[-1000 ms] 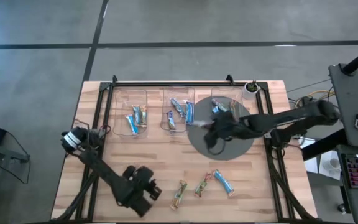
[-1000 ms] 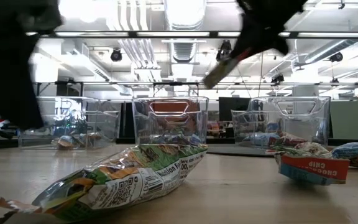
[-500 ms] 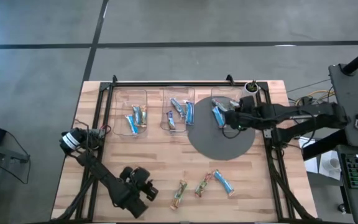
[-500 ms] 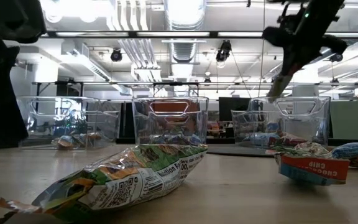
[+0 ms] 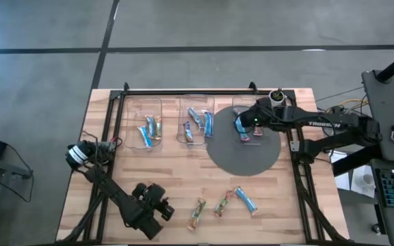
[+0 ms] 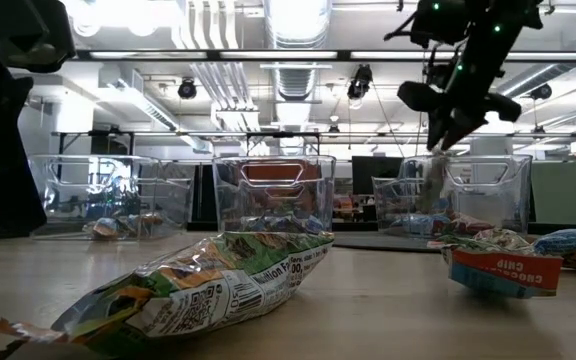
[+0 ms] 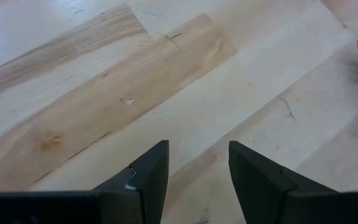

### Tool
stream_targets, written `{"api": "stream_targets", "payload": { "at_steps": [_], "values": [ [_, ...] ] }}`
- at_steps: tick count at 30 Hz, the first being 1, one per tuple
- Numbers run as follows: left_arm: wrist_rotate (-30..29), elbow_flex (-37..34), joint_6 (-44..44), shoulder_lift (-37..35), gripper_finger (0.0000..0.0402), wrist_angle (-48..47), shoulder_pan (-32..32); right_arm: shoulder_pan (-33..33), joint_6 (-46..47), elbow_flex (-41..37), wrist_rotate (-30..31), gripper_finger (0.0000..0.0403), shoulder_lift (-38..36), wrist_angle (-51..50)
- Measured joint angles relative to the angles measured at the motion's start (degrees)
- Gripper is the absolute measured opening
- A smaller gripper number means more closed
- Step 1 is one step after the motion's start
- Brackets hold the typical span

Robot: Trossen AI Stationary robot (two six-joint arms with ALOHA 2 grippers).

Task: Pick and place Granola Bars by type
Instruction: Put the red granola bar into the right transparent container, then put the orange granola bar into the left transparent container

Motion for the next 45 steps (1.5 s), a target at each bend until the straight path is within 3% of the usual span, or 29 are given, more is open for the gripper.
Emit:
{"api": "stream_targets", "payload": {
  "at_steps": [6,13,21,28,32,37,41,45],
  "values": [
    [-0.05,0.00,0.76,0.00,0.0149,-0.07,0.00,2.08,6.23,-3.88,-6.89,0.0172,0.00,-1.59],
    [-0.16,0.00,0.69,0.00,0.0149,-0.10,0.00,12.48,7.68,-3.62,-7.78,0.0225,-0.11,-2.60],
    [-0.39,0.00,1.58,0.00,0.0149,4.51,0.26,27.76,1.01,-1.06,-11.20,0.0244,-0.13,1.31],
    [4.15,-2.19,12.05,0.00,0.0149,17.82,1.68,34.85,9.00,-1.76,-22.68,0.0244,-0.11,2.95],
    [5.30,-2.37,20.85,0.00,0.0149,21.06,1.98,35.42,12.77,-3.95,-30.14,0.0244,-0.09,12.39],
    [5.24,-1.49,27.00,0.00,0.0149,21.03,1.92,35.34,15.74,-6.97,-32.18,0.0242,1.88,28.45],
    [6.21,-1.18,26.66,0.00,0.0149,22.67,2.60,35.34,17.82,-7.98,-32.54,0.0243,7.02,37.85],
    [10.33,-1.34,21.07,0.00,0.0149,26.88,3.70,35.30,17.97,-7.26,-36.62,0.0240,14.14,43.77]
  ]
}}
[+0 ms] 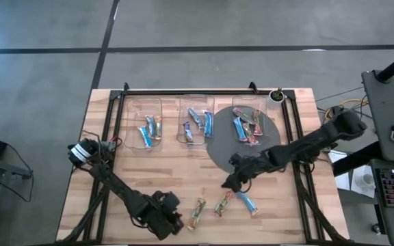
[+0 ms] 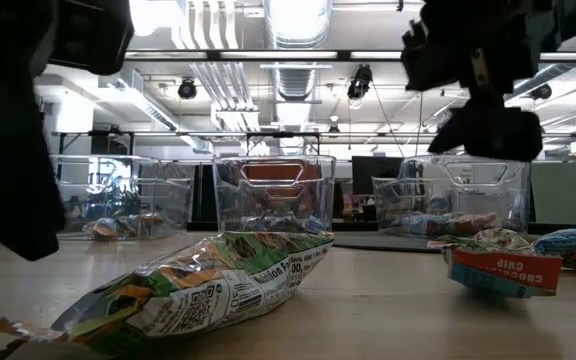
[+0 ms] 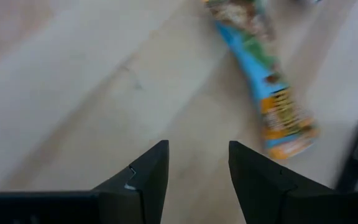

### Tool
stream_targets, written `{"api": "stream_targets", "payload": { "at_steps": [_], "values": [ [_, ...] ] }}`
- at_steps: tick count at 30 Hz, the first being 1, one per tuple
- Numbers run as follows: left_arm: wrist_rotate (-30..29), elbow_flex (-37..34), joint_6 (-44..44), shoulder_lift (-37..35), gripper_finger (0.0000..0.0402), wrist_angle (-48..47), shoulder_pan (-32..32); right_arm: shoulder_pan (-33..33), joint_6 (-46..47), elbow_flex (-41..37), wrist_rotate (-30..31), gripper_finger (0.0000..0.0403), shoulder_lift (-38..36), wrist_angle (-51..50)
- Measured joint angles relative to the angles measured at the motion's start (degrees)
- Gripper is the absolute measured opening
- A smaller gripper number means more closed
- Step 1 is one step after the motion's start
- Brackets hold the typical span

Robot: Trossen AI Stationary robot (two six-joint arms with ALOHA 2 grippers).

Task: Pick and place Granola Bars by type
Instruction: Put the orange granola bar into the left transparent container

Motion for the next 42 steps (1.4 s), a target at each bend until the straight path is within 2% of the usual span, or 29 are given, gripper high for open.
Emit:
{"api": "stream_targets", "payload": {
  "at_steps": [5,10,13,27,30,38,42],
  "values": [
    [0.48,-0.36,-4.04,0.00,0.0149,5.66,0.03,0.02,-0.12,2.94,-6.08,0.0240,9.13,4.65],
    [0.48,-0.25,-7.93,0.00,0.0149,5.63,-0.50,0.02,-1.01,6.59,-11.97,0.0236,16.84,9.04],
    [0.46,-0.25,-9.80,0.02,0.0149,6.03,-0.99,0.02,-1.80,9.47,-13.52,0.0235,20.71,8.94],
    [0.74,0.63,-10.79,1.09,0.0149,11.12,-1.49,0.00,-5.61,22.34,-15.04,0.0251,32.47,7.21],
    [0.19,0.75,-11.31,1.14,0.0149,10.85,-1.56,0.04,-6.30,24.64,-13.52,0.0250,33.33,3.83],
    [-1.75,1.43,-11.41,1.14,0.0149,8.66,-2.21,-0.25,-9.83,27.39,-15.57,0.0249,33.44,1.19],
    [-2.26,1.41,-12.74,1.14,0.0149,7.19,-2.28,-1.12,-11.03,27.73,-11.29,0.0249,32.73,-1.02]
  ]
}}
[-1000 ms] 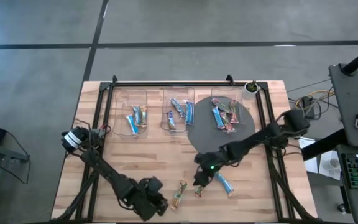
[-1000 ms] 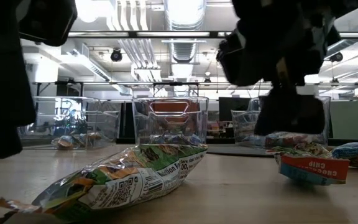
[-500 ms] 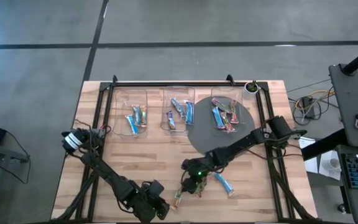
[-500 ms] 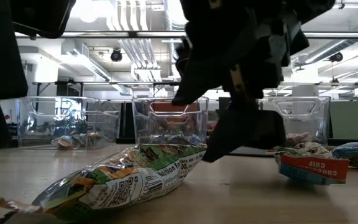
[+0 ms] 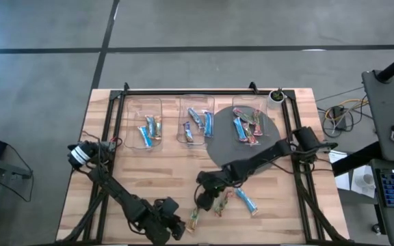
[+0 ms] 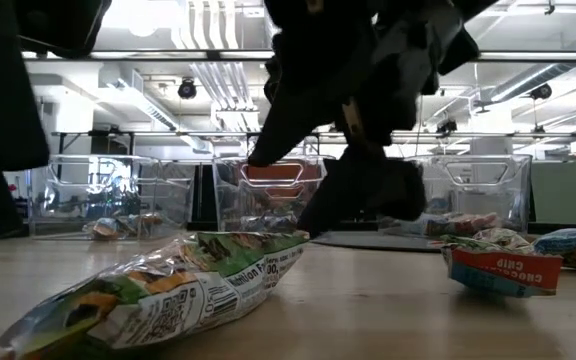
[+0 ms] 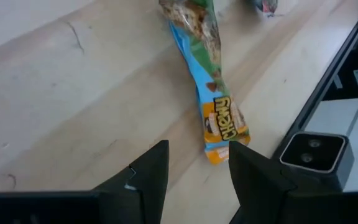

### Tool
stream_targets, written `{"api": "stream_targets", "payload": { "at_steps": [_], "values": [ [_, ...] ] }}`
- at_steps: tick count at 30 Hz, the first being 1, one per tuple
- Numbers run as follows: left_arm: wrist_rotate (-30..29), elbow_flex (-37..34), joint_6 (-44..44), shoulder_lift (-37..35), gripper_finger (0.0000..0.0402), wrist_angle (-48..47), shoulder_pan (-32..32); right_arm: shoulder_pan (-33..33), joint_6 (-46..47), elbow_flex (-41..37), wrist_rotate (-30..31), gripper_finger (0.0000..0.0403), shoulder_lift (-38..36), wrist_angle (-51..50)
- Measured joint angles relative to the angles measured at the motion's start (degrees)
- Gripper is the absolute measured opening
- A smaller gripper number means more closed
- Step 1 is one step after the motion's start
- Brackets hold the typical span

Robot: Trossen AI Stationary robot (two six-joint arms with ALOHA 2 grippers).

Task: Pick and place Granola Bars by type
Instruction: Put the orange granola bar into the left transparent container

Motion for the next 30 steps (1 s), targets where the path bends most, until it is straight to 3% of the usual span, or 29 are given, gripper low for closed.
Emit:
{"api": "stream_targets", "payload": {
  "at_steps": [11,18,26,30],
  "values": [
    [-0.39,0.19,-0.92,0.00,0.0149,0.90,1.57,-0.32,-4.71,-0.39,13.92,0.0249,-8.73,-14.89],
    [-0.41,2.74,3.44,0.00,0.0147,0.92,4.21,1.11,-4.44,-1.82,12.54,0.0249,-10.53,-21.90],
    [-0.39,3.17,3.85,0.31,0.0147,-0.18,6.20,3.37,-0.75,-4.96,12.77,0.0249,-10.68,-21.84],
    [0.18,7.01,7.17,2.97,0.0147,-1.48,6.87,4.15,0.05,-6.17,12.76,0.0249,-10.99,-21.66]
  ]
}}
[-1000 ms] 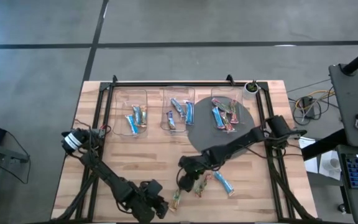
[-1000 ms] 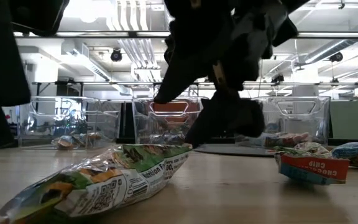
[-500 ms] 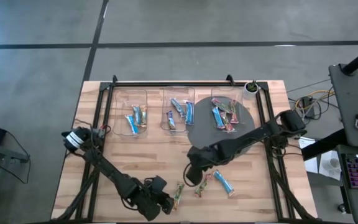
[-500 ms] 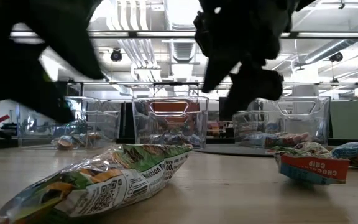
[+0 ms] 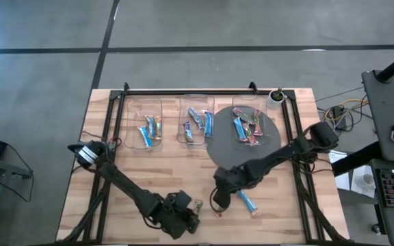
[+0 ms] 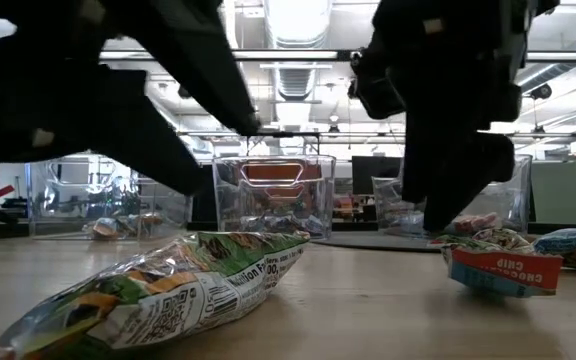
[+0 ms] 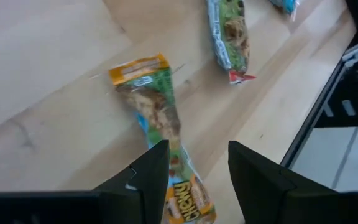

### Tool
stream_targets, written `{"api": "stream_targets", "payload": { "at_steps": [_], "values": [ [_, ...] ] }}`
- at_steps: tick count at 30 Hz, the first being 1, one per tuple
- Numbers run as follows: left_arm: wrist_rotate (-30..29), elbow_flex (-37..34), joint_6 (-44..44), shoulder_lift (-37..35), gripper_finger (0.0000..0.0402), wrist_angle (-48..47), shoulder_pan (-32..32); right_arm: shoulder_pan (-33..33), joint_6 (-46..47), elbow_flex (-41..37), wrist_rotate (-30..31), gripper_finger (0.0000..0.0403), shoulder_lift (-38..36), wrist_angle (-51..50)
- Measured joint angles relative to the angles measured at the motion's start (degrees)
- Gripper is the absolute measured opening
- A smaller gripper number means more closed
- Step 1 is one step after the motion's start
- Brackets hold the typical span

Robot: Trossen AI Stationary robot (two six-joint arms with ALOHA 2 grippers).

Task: Pick and place Granola Bars by type
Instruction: Put the orange granola bar into the left transparent container

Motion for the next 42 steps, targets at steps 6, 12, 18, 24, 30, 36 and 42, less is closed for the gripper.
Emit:
{"api": "stream_targets", "payload": {
  "at_steps": [6,12,18,24,30,36,42],
  "values": [
    [2.02,6.55,2.13,5.10,0.0147,-4.17,0.29,0.91,-1.13,0.19,-0.26,0.0249,-0.48,0.07],
    [4.11,14.53,0.74,9.34,0.0147,-20.25,0.52,0.89,-1.16,0.64,-0.02,0.0247,-0.47,0.50],
    [5.50,16.94,-0.20,10.62,0.0147,-23.55,0.83,0.89,-1.59,0.59,-0.02,0.0241,-0.47,0.54],
    [10.85,15.61,-1.96,11.32,0.0147,-23.63,0.89,0.89,-2.58,0.59,-0.04,0.0237,-0.47,0.56],
    [12.01,15.59,-0.53,11.23,0.0146,-24.69,0.91,0.89,-2.64,0.59,0.04,0.0237,-0.45,0.52],
    [12.96,15.57,-0.24,10.97,0.0095,-27.73,0.93,0.97,-2.86,0.55,2.29,0.0233,-0.84,0.91],
    [10.82,15.27,-2.07,9.90,0.0036,-30.89,0.89,1.00,-3.32,0.55,6.77,0.0224,-4.23,1.18]
  ]
}}
